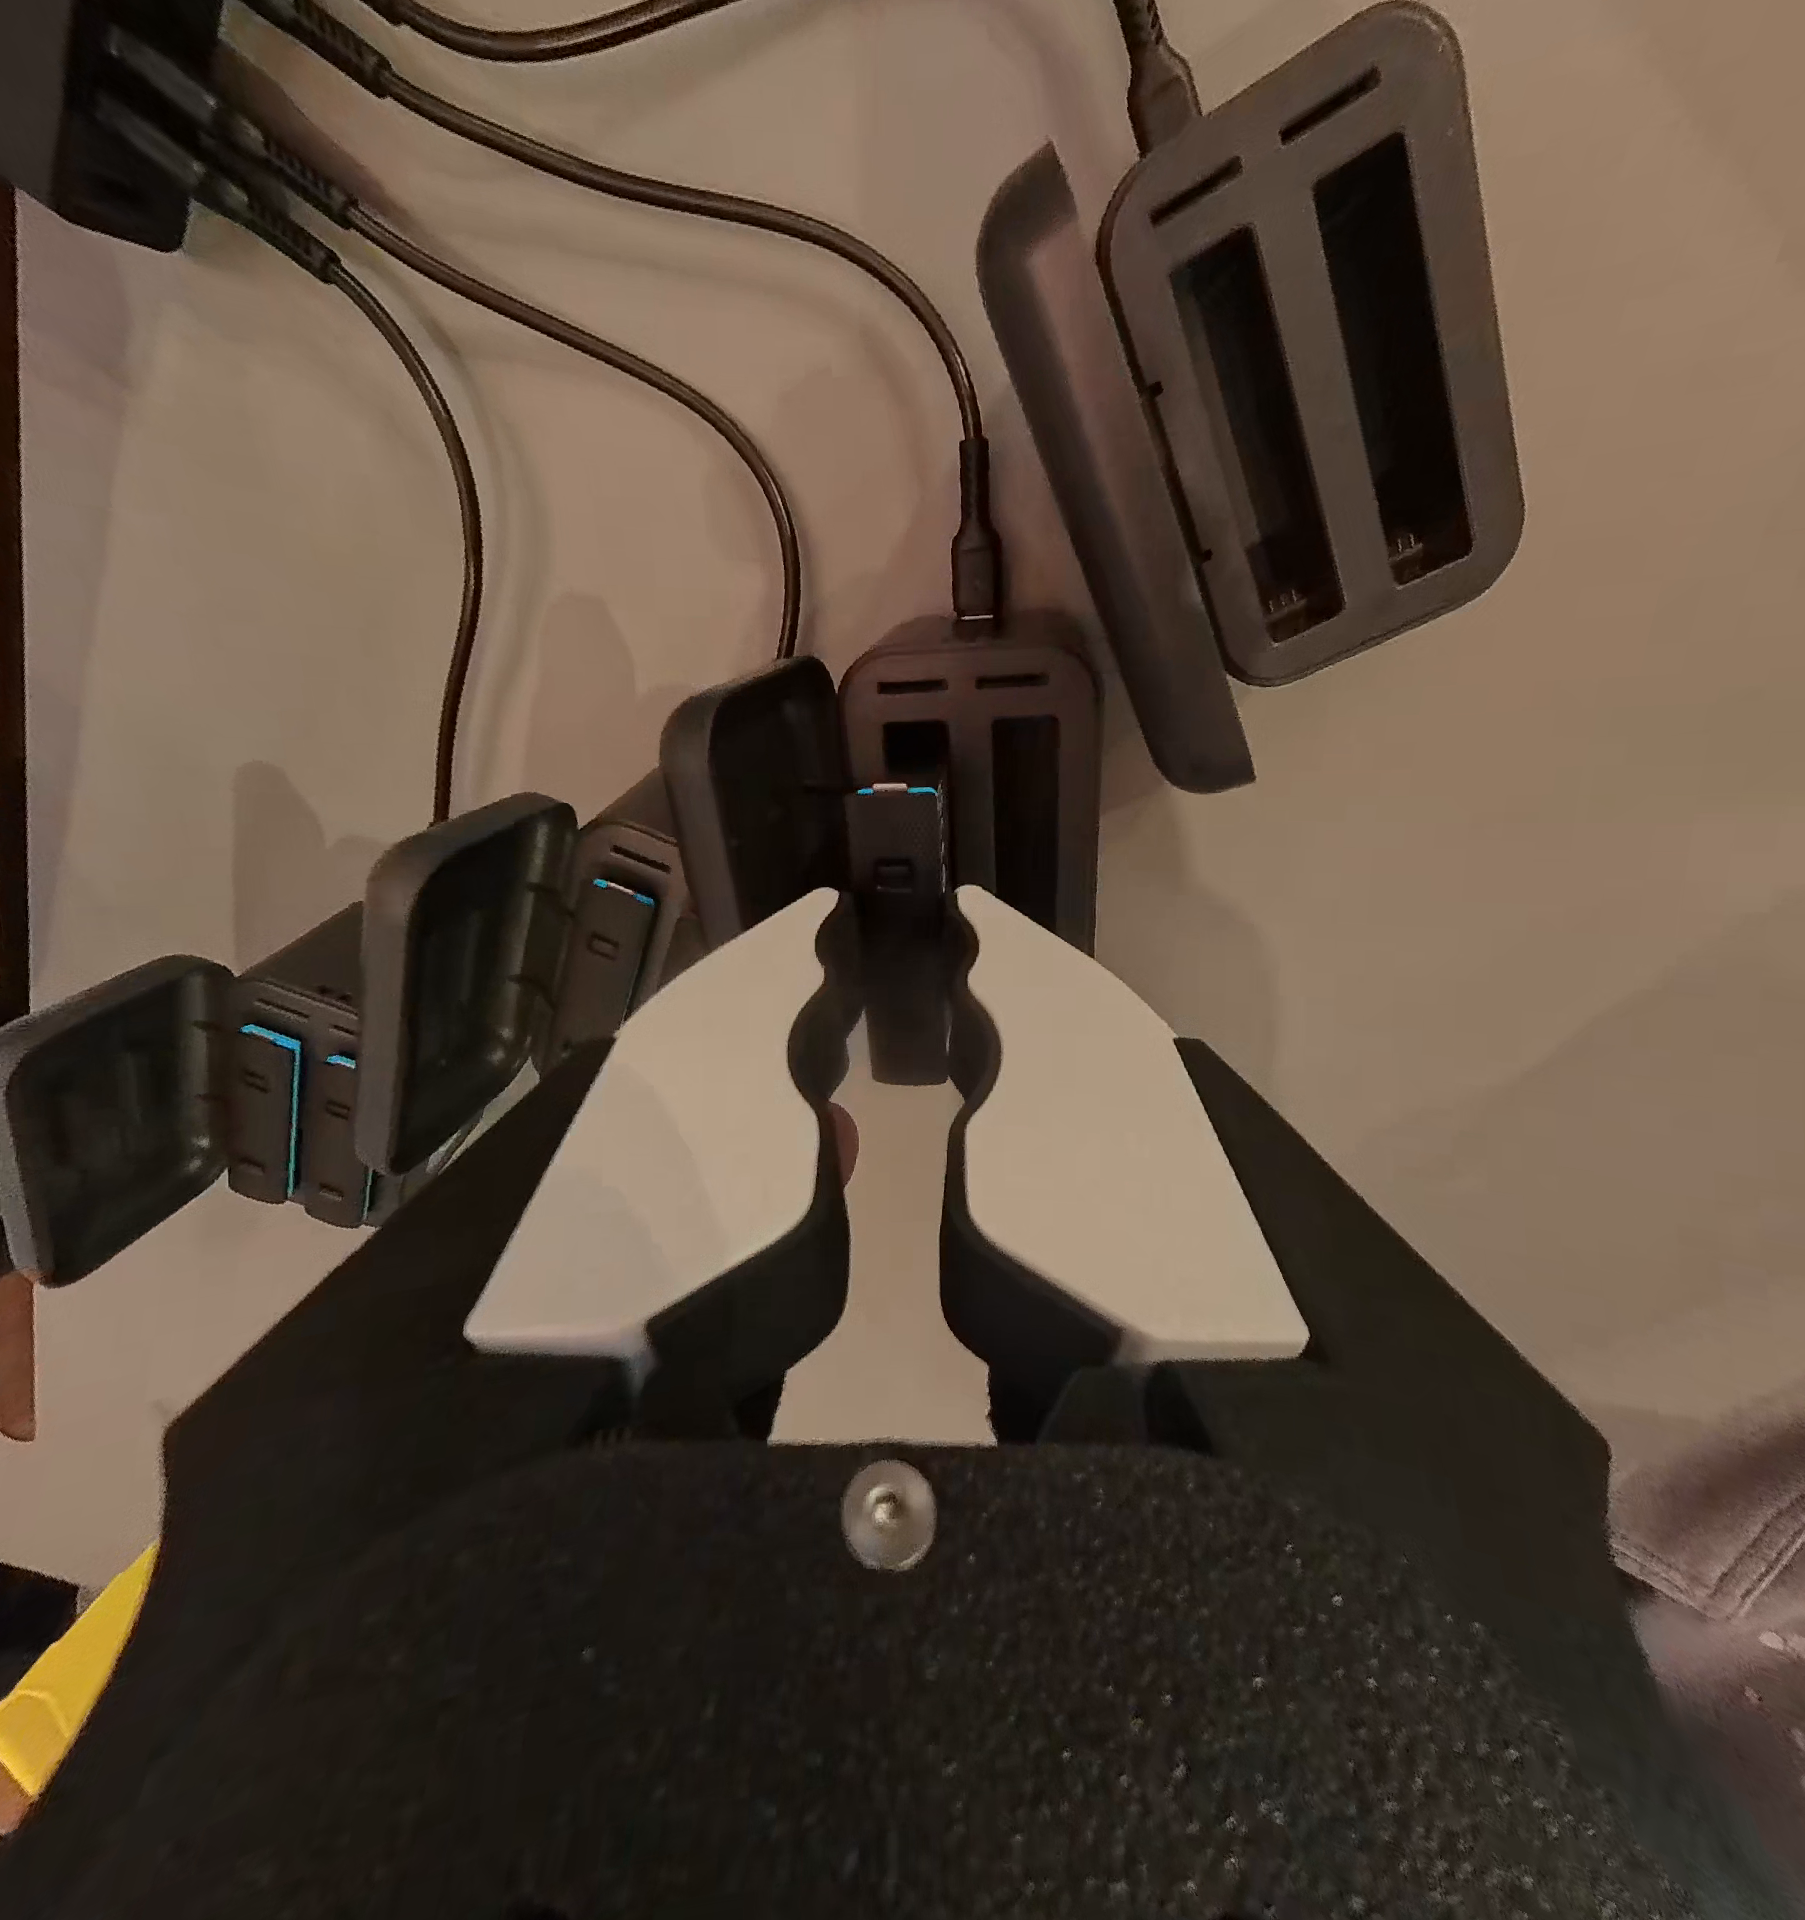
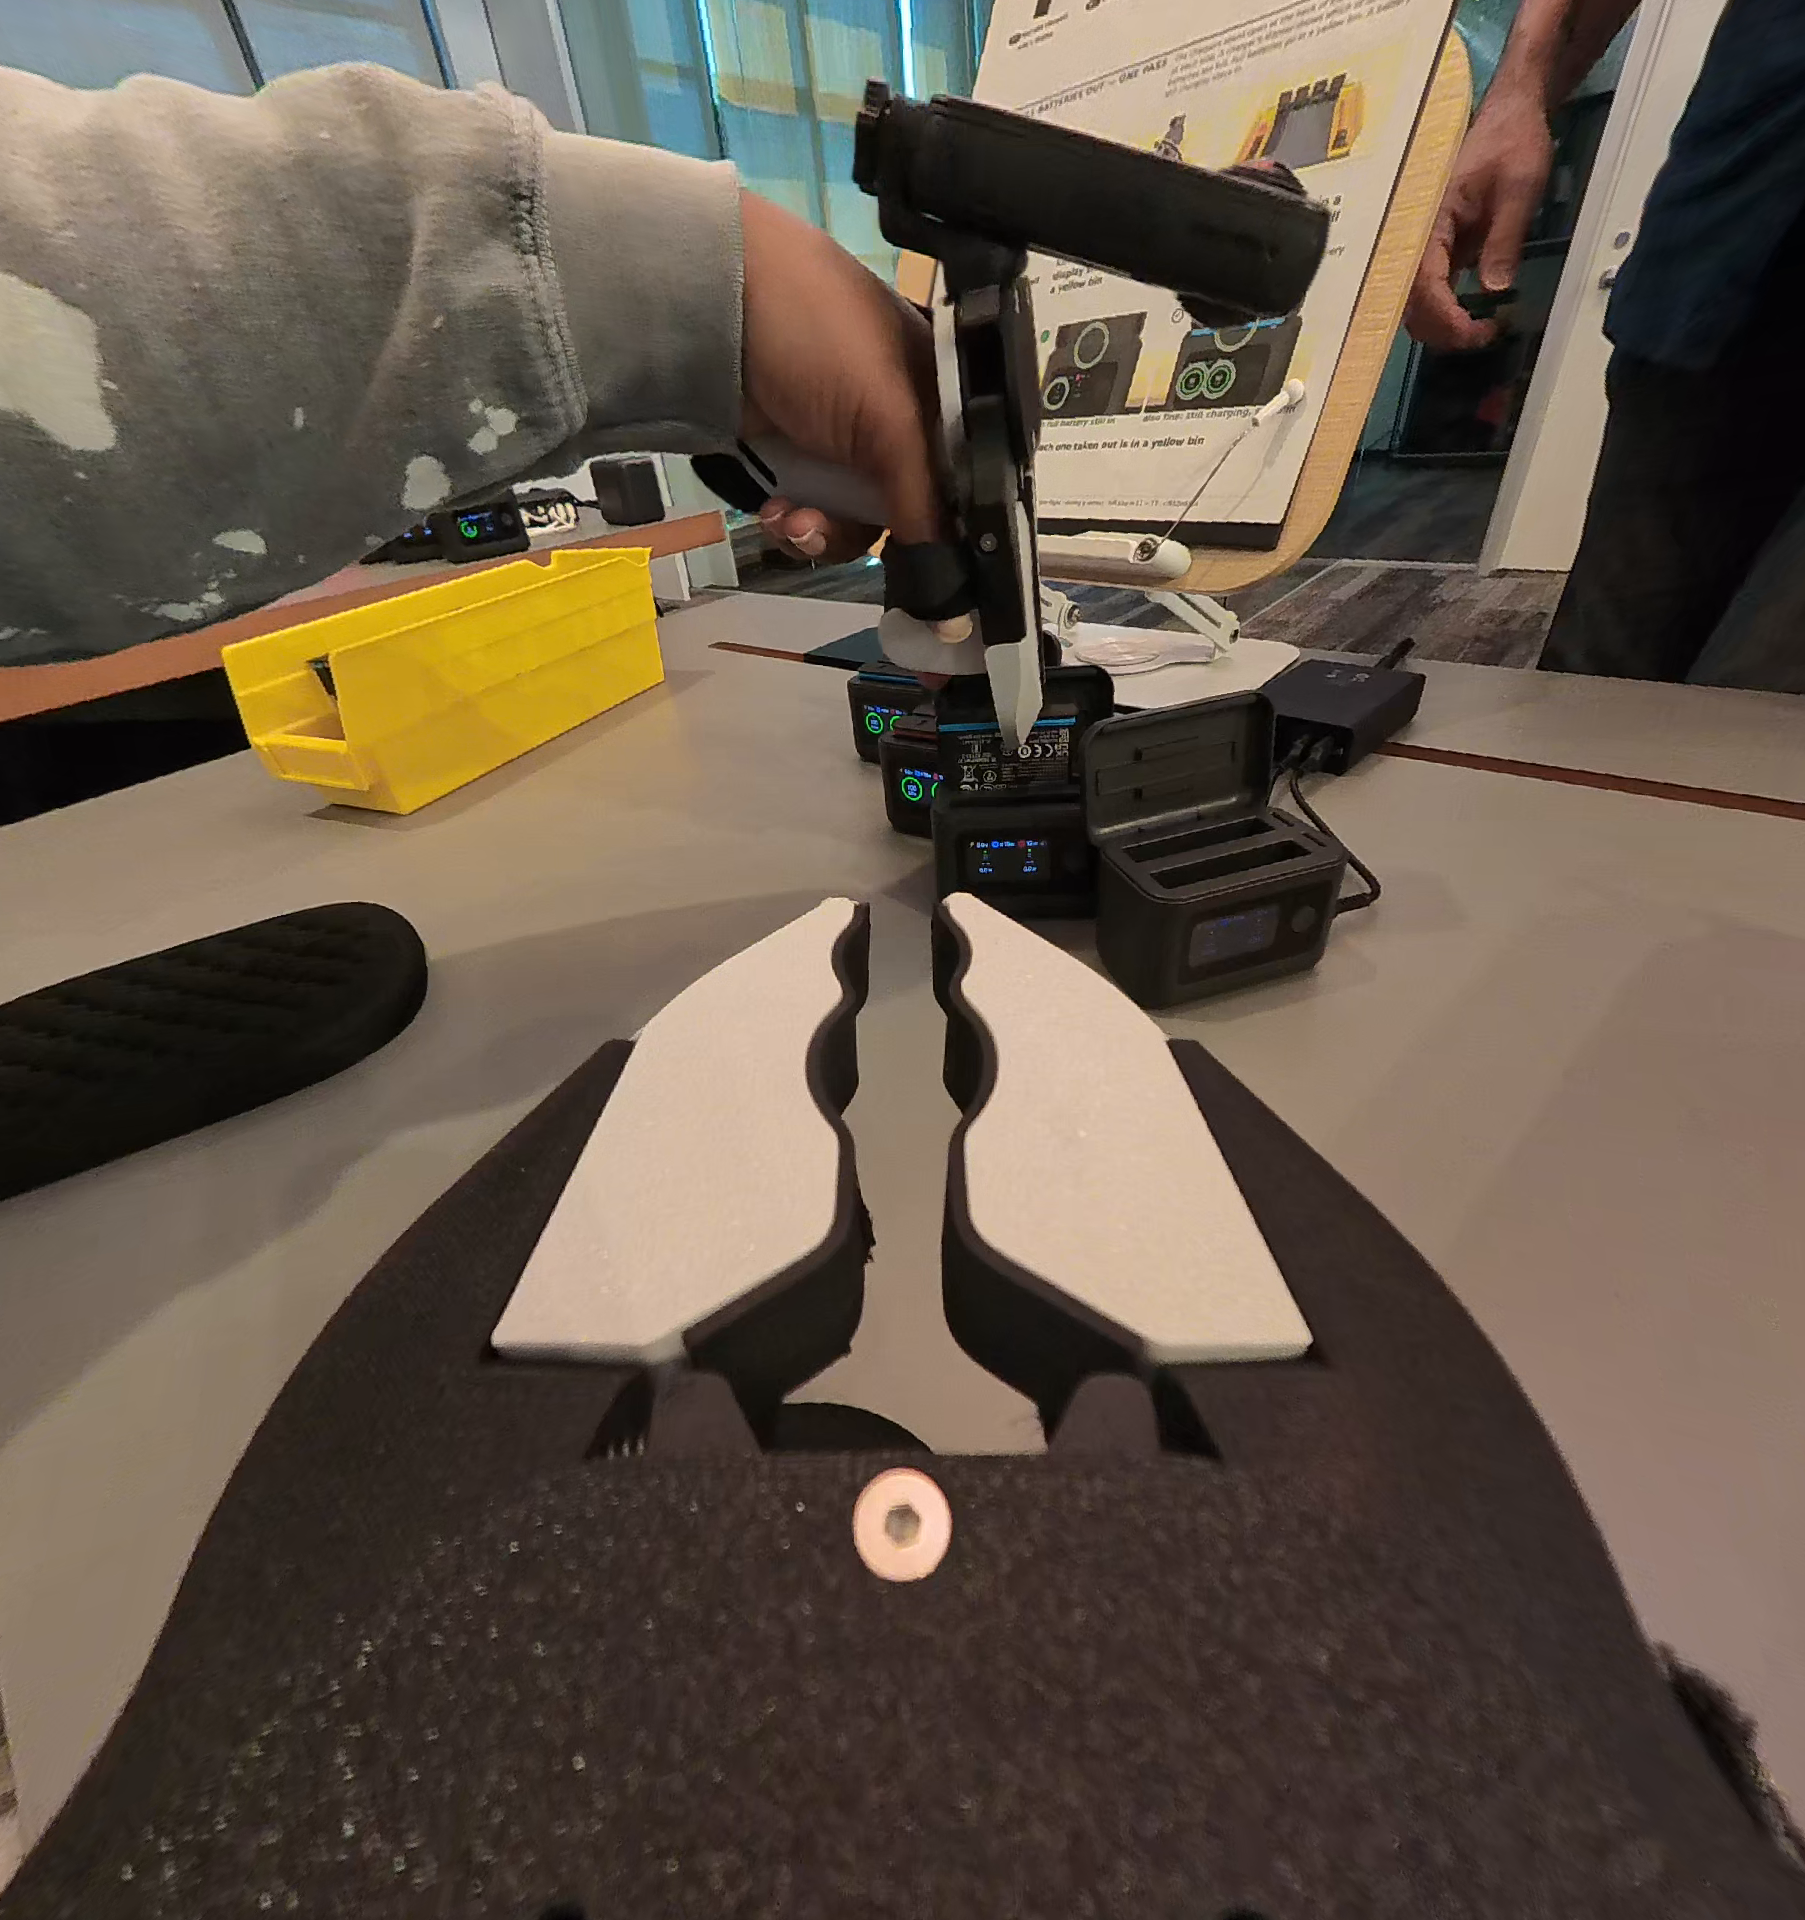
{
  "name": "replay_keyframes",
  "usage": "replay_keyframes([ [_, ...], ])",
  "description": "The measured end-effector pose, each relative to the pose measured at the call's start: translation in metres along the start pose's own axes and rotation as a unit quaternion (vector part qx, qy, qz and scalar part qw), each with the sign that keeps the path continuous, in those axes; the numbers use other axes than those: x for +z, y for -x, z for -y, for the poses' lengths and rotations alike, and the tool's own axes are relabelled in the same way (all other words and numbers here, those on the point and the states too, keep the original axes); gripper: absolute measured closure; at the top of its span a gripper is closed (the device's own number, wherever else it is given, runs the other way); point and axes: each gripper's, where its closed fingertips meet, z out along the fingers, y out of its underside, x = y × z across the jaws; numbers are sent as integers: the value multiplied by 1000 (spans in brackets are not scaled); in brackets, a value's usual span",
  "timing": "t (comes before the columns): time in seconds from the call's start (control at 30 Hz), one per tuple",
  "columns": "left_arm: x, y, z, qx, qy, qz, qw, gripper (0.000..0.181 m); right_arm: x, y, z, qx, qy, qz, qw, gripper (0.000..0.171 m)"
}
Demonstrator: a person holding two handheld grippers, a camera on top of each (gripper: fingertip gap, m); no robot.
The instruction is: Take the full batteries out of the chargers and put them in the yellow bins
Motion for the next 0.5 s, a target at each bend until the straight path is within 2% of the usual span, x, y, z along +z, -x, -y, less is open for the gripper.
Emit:
replay_keyframes([
  [0.33, 8, -1, 5, 13, 12, 20, 1000, 166, -2, 0, 2, 6, -5, 4, 1000, 160],
  [0.5, 6, 0, 13, -1, -37, 10, 999, 166, -5, -1, 3, 13, -11, 4, 1000, 160],
])
